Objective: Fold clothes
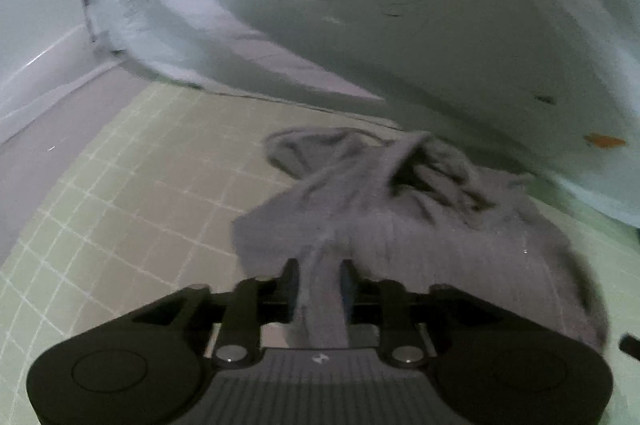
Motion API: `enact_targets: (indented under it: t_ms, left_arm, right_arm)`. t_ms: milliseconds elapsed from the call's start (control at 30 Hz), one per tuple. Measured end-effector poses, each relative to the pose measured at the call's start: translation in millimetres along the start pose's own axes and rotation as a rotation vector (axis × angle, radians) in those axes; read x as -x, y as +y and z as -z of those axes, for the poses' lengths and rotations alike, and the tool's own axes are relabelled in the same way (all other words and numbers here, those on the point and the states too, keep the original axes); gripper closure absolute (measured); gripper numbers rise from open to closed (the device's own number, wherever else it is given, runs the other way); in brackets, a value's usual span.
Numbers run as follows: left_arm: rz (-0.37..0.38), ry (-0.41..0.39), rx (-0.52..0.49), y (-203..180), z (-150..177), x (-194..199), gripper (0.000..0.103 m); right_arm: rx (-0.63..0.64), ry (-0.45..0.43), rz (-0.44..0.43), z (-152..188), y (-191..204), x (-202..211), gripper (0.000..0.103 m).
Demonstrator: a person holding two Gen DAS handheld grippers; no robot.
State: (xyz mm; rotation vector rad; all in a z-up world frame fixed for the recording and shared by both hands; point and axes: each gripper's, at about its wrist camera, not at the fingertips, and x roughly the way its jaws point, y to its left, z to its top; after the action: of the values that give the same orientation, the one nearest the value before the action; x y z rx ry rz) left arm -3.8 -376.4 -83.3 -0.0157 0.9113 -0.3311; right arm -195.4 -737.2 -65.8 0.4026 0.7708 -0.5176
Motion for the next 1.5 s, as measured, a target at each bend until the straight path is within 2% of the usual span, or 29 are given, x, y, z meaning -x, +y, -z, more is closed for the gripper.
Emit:
enact_targets:
  t_ms: [33, 133, 233, 300, 433, 533, 633, 700, 733, 800, 900, 933, 967, 1000, 1067, 1100, 1133, 1167, 1267, 1367, 1433, 1500]
  left_arm:
    - [0.005, 0.001, -0.001, -3, 2, 2, 0.074]
    - [0.006, 0.002, -0.008, -12, 7, 5, 0.067]
    - [0.009, 0.002, -0.022, -21, 5, 8, 0.060]
    - [0.015, -0.014, -0.019, -25, -1, 12, 0.053]
    - [0.031, -0.062, -0.025, -35, -15, 20, 0.049]
    - [0.044, -0.082, -0.050, -47, -26, 17, 0.041]
    - [0.051, -0.049, -0.086, -63, -32, 0, 0.037]
    - [0.068, -0.015, -0.117, -76, -33, -15, 0.029]
    - [0.066, -0.001, -0.135, -83, -32, -22, 0.028]
    - [0.055, 0.022, -0.171, -96, -29, -34, 0.024]
    - [-0.010, 0.045, -0.210, -108, -21, -51, 0.024]
    - [-0.024, 0.047, -0.212, -108, -19, -53, 0.026]
    - [-0.039, 0.047, -0.210, -106, -16, -54, 0.040]
    - [-0.055, 0.047, -0.207, -103, -14, -54, 0.062]
    - [-0.056, 0.064, -0.168, -91, -9, -49, 0.091]
    - [-0.051, 0.061, -0.142, -84, -7, -44, 0.091]
    - [-0.045, 0.055, -0.113, -76, -4, -37, 0.092]
    - [-0.045, 0.040, -0.097, -69, -1, -28, 0.093]
    - [-0.064, -0.013, -0.080, -55, 12, 5, 0.094]
    - [-0.074, -0.047, -0.057, -41, 32, 39, 0.094]
    - [-0.054, -0.071, -0.045, -30, 47, 63, 0.094]
    - [-0.056, -0.067, -0.034, -23, 62, 78, 0.094]
  right_arm:
    - [0.008, -0.010, 0.009, 2, 1, 1, 0.013]
    - [0.041, 0.001, 0.022, 10, 3, -2, 0.006]
    - [0.068, 0.015, 0.026, 14, 7, -4, 0.006]
    - [0.099, 0.011, 0.021, 14, 13, -5, 0.006]
    - [0.155, -0.006, 0.007, 9, 31, -8, 0.006]
    - [0.178, -0.016, -0.009, 2, 45, -15, 0.006]
    - [0.202, -0.015, -0.007, -4, 57, -26, 0.006]
    - [0.215, -0.009, -0.009, -6, 63, -33, 0.006]
    - [0.223, -0.005, -0.007, -7, 65, -36, 0.006]
    - [0.241, 0.009, 0.013, -8, 69, -43, 0.006]
    - [0.248, 0.030, 0.013, -8, 69, -49, 0.007]
    - [0.250, 0.034, 0.009, -8, 67, -50, 0.009]
    - [0.252, 0.034, 0.000, -7, 66, -49, 0.015]
    - [0.253, 0.035, -0.013, -6, 64, -47, 0.020]
    - [0.251, 0.035, -0.043, -4, 61, -42, 0.042]
    - [0.243, 0.031, -0.048, -3, 59, -37, 0.050]
    - [0.239, 0.023, -0.033, -1, 57, -33, 0.073]
    - [0.239, 0.016, -0.015, 1, 55, -29, 0.091]
    - [0.240, -0.005, 0.047, 9, 46, -14, 0.103]
    - [0.227, -0.034, 0.114, 19, 31, 4, 0.103]
    - [0.198, -0.042, 0.151, 28, 17, 20, 0.103]
    - [0.165, -0.027, 0.138, 34, 4, 31, 0.103]
